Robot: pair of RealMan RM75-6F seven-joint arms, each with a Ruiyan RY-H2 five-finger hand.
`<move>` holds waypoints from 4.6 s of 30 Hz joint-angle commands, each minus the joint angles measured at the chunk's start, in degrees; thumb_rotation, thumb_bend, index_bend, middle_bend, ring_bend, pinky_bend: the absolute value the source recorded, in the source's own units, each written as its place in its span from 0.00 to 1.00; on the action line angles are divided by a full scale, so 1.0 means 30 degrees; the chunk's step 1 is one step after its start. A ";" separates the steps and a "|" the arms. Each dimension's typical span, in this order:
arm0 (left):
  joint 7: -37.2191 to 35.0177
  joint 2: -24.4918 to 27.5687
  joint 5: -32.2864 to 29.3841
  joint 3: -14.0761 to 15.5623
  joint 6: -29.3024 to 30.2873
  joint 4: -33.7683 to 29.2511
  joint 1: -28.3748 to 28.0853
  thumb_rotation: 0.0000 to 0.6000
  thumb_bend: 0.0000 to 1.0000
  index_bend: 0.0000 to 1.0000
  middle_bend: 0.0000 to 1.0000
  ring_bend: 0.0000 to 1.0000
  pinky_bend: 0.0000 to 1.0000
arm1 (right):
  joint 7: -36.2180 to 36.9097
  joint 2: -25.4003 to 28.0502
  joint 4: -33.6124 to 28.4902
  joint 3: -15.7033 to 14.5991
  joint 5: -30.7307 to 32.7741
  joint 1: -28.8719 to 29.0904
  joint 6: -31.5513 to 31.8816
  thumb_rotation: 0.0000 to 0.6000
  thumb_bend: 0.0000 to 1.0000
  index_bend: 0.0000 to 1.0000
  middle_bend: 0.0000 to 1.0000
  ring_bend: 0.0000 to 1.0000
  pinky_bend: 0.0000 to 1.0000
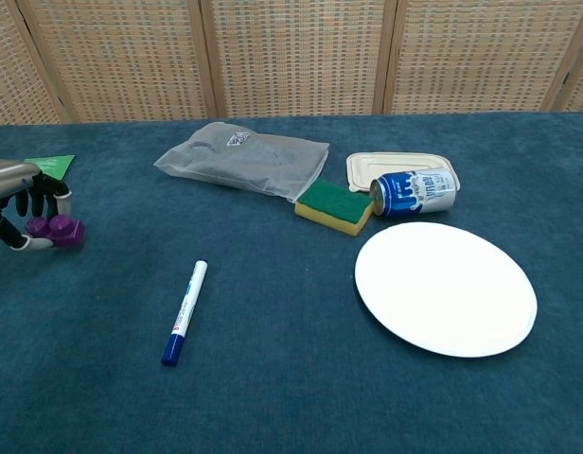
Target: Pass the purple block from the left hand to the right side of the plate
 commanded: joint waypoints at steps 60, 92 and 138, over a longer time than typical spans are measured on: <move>0.9367 0.5672 -0.4283 -0.1115 0.5897 -1.5490 0.0252 1.00 0.03 0.00 0.00 0.00 0.00 | 0.0298 0.0325 0.0091 0.0206 0.0370 -0.0208 0.0207 1.00 0.00 0.05 0.00 0.00 0.00; 0.4535 0.9762 -0.4317 0.0466 0.7244 -1.5608 0.5386 1.00 0.05 0.00 0.00 0.00 0.00 | -1.1073 -0.5601 -0.1503 0.3603 0.6409 1.4492 -1.5946 1.00 0.00 0.11 0.00 0.00 0.00; 0.2955 1.0115 -0.4434 -0.0465 0.5316 -1.5014 0.5525 1.00 0.05 0.00 0.00 0.00 0.00 | -1.5010 -1.3509 0.6535 0.1414 1.3424 2.0753 -1.4438 1.00 0.15 0.18 0.00 0.00 0.00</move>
